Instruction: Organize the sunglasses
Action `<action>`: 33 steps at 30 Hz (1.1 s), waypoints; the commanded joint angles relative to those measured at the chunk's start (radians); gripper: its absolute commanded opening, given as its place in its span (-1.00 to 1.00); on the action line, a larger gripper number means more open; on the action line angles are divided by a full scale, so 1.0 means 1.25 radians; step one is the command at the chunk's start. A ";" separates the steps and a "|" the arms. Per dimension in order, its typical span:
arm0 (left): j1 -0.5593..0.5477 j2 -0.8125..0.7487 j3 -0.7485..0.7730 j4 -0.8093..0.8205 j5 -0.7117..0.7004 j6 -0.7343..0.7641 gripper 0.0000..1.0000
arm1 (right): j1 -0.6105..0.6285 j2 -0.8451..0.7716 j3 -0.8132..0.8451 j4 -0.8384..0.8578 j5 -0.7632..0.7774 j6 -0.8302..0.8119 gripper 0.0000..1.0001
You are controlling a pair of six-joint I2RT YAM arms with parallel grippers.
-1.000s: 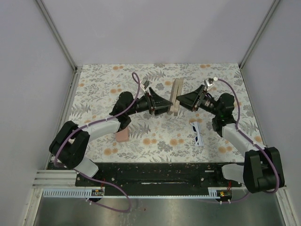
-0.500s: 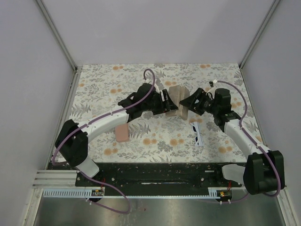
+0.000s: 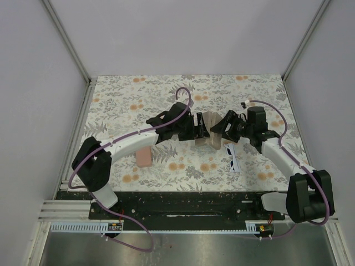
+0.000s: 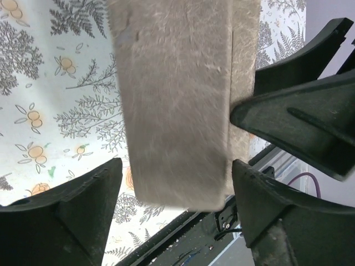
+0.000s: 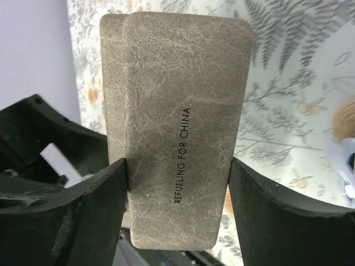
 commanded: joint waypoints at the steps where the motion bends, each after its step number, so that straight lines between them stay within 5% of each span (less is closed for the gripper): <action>1: 0.010 -0.021 -0.011 0.003 -0.017 0.032 0.77 | 0.024 0.004 0.068 -0.028 -0.023 -0.036 -0.10; 16: 0.143 -0.222 -0.192 0.014 0.025 0.065 0.86 | 0.104 0.159 0.315 -0.393 0.314 -0.244 -0.11; 28: 0.191 -0.298 -0.261 -0.019 0.025 0.088 0.84 | 0.383 0.492 0.675 -0.751 0.985 -0.308 -0.06; 31: 0.208 -0.319 -0.284 -0.015 0.041 0.088 0.84 | 0.428 0.594 0.744 -0.833 1.074 -0.282 0.07; 33: 0.220 -0.338 -0.305 -0.007 0.056 0.083 0.84 | 0.448 0.633 0.776 -0.860 1.087 -0.267 0.48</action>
